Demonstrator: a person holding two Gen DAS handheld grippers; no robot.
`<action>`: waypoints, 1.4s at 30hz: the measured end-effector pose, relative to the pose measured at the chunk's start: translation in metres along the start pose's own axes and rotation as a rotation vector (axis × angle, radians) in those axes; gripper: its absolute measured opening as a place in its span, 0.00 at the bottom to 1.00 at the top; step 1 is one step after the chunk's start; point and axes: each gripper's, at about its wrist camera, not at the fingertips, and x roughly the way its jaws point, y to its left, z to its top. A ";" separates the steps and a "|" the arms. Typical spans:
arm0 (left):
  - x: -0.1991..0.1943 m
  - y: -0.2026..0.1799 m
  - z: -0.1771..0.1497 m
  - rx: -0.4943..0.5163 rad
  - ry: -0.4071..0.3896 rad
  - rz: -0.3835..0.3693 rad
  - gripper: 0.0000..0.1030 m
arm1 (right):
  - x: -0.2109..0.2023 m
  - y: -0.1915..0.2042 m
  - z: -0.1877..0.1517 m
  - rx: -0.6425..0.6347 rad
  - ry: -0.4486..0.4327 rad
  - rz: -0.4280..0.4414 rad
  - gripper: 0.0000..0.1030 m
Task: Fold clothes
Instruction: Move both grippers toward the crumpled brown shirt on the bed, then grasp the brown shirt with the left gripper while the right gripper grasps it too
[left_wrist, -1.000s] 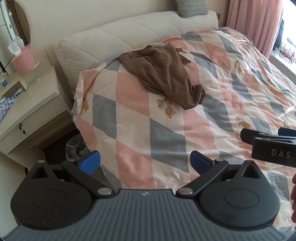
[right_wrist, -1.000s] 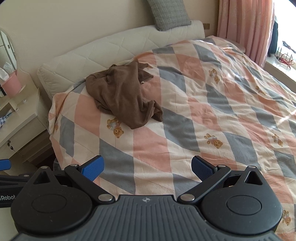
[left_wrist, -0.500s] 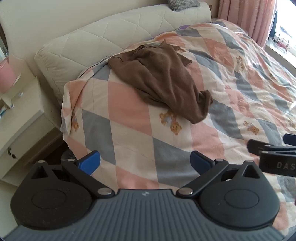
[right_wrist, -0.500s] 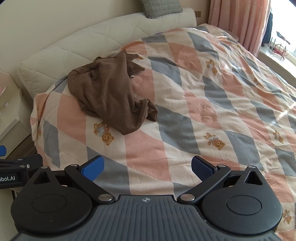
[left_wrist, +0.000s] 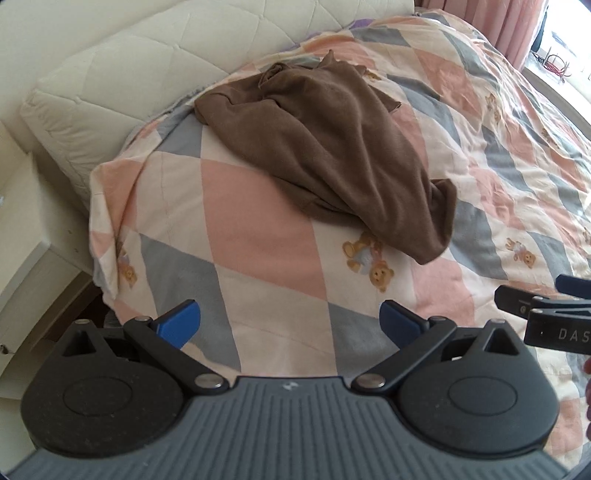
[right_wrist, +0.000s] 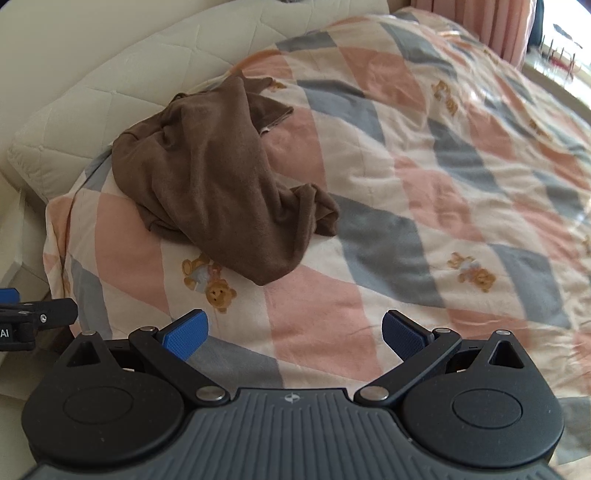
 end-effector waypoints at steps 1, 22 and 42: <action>0.006 0.004 0.005 -0.005 0.006 -0.011 0.99 | 0.007 -0.002 0.003 0.020 0.007 0.012 1.00; 0.143 0.078 0.125 -0.385 0.059 -0.237 0.93 | 0.134 -0.066 0.071 0.554 0.000 0.217 0.93; 0.132 0.069 0.143 -0.336 -0.044 -0.278 0.19 | 0.093 -0.076 0.073 0.587 -0.189 0.313 0.08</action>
